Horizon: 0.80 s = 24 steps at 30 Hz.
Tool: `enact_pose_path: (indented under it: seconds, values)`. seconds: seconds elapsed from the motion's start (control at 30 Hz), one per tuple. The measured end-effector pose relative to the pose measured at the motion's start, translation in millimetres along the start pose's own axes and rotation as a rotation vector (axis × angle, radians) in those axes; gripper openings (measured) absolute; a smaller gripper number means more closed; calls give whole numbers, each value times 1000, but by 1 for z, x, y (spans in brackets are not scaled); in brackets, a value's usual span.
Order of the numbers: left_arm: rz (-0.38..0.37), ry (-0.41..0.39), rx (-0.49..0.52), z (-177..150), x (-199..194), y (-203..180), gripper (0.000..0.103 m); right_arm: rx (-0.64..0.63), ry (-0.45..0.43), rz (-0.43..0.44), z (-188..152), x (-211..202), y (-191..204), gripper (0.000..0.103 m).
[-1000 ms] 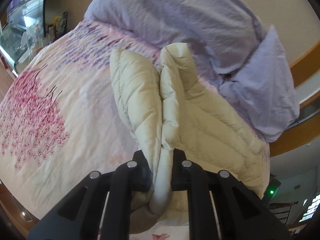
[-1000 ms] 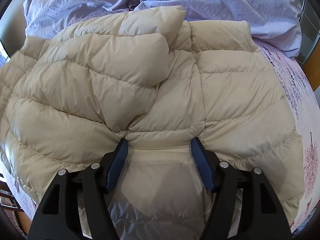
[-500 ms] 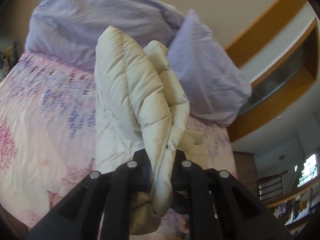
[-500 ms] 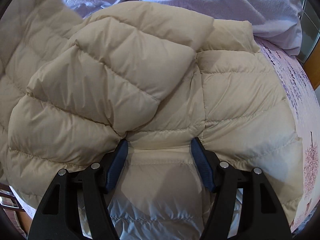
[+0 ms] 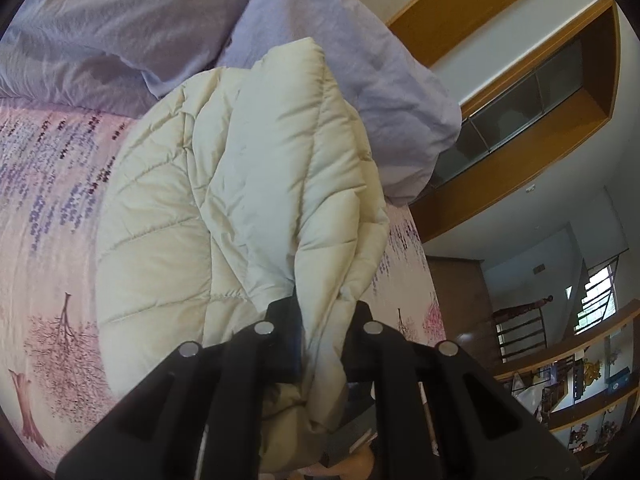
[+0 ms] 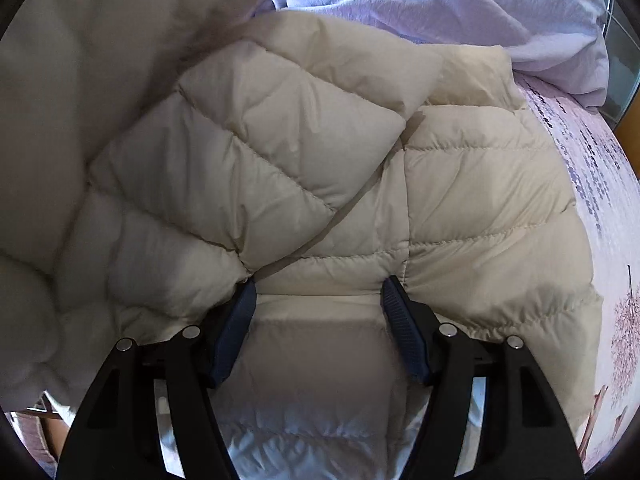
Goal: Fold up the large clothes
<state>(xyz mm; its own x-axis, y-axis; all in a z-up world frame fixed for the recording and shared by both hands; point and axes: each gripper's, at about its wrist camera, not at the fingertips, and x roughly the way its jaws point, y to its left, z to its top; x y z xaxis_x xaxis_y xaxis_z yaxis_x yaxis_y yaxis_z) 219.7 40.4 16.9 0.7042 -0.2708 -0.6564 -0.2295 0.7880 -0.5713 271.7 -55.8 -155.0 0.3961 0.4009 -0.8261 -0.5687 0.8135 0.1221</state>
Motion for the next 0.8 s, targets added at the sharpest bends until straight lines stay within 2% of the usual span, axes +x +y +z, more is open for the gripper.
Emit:
enact_pose_path:
  seconds: [0.2,0.47,0.6,0.8]
  values:
    - [30,33,24,-6,29,-13,12,7,-19,37,-6,-29,-23,67]
    - [69,79,53,-15,63,-22,13,-43,-58,-42,-34,-85,-59,67]
    - [69,106,64,-15,81,-30,13,-33,-33,-73,-47,-81,-63,67]
    - [52,169,108,-28,107,-52,14,17,-32,-76,-54,-77,-75,67]
